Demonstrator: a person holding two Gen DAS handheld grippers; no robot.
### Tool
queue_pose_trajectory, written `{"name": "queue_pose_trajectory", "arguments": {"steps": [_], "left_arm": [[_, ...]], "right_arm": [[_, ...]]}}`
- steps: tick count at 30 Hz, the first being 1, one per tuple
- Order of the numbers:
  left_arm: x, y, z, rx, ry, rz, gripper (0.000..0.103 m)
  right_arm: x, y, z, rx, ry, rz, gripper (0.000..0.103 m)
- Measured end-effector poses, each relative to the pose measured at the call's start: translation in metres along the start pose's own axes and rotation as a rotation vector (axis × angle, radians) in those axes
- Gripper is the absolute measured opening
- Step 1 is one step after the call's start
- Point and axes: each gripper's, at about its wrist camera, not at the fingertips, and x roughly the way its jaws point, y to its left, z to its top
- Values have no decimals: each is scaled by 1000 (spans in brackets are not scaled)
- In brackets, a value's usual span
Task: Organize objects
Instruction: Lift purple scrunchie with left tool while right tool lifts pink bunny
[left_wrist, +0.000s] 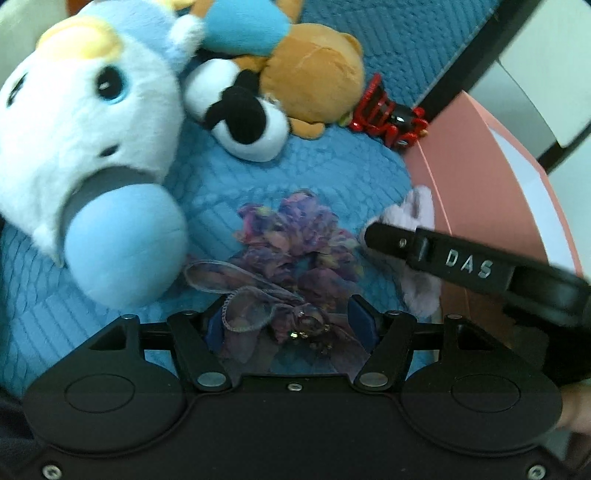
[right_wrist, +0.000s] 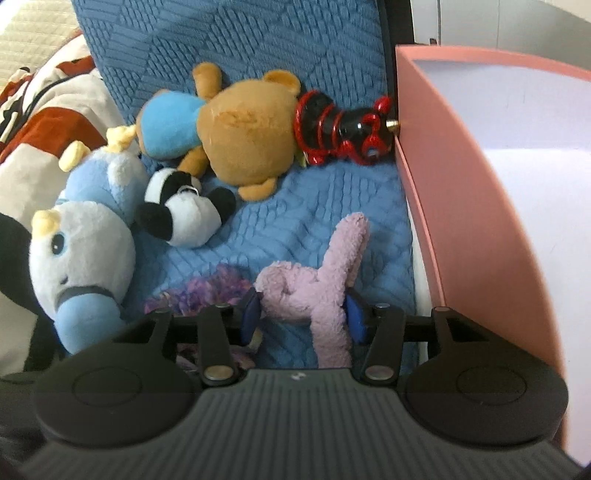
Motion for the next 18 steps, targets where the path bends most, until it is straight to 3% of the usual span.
{"name": "queue_pose_trajectory", "arguments": {"steps": [9, 12, 18], "left_arm": [[5, -21, -8, 118, -45, 76, 62], [6, -24, -8, 145, -54, 85, 56], [5, -20, -4, 131, -61, 85, 32]], "right_arm": [[-8, -2, -5, -13, 7, -20, 51], [-15, -3, -7, -23, -5, -11, 51], [-25, -2, -14, -41, -4, 11, 51]]}}
